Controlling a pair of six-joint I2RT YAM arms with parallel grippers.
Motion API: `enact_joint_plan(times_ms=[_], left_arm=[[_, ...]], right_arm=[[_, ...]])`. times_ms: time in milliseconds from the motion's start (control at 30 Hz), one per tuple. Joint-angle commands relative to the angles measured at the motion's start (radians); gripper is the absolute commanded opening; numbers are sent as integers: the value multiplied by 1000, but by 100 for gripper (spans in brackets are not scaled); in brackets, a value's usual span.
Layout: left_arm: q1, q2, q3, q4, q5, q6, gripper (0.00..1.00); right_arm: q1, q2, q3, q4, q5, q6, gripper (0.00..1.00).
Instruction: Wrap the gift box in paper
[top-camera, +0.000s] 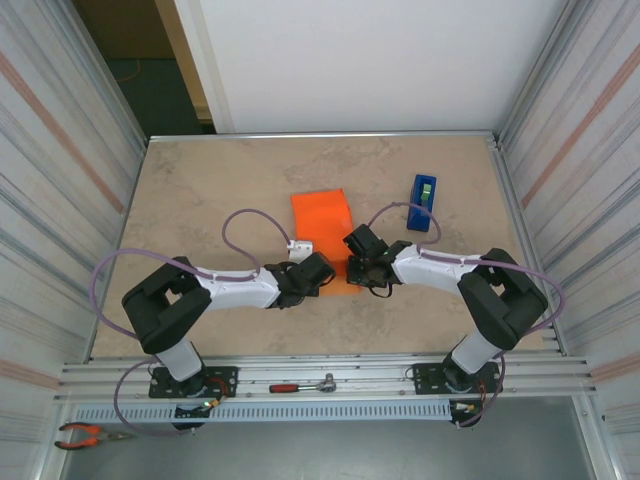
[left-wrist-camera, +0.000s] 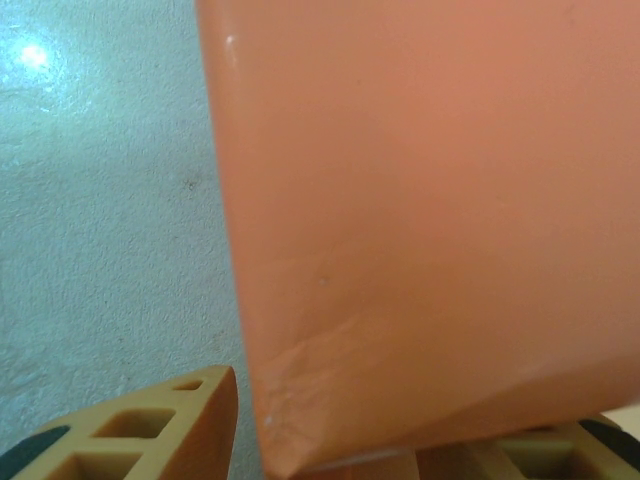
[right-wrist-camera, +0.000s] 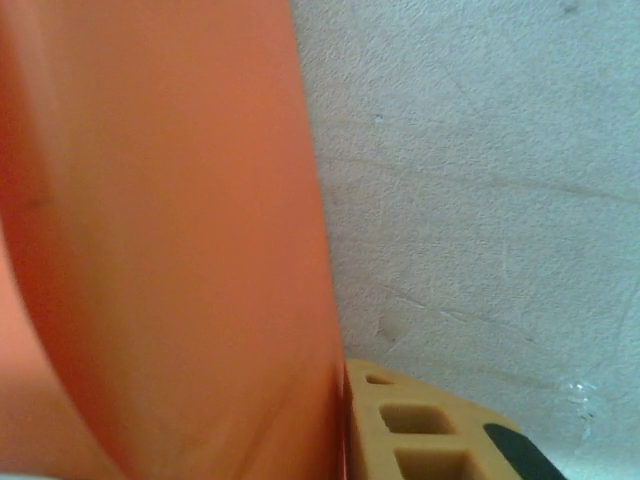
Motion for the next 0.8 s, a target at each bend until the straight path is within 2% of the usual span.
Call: enact_joint_plan(times_ms=[0, 133, 200, 300, 433, 533, 767], left_arm=[[6, -30, -13, -12, -18, -18, 49], [6, -91, -29, -19, 7, -20, 53], [14, -121, -42, -24, 37, -21, 66], [31, -185, -73, -16, 90, -15, 77], [74, -236, -121, 16, 163, -13, 77], [89, -236, -141, 41, 185, -20, 73], [91, -150, -128, 107, 164, -37, 64]], right_arm=[[-4, 10, -17, 7, -9, 0, 6], [0, 12, -8, 4, -16, 0, 1], [4, 14, -2, -1, -15, -1, 0], [9, 14, -1, -5, -12, 0, 0], [14, 19, 0, -7, -5, 8, 0], [19, 22, 2, -10, 3, 17, 0], [39, 21, 3, -16, 6, 24, 0]])
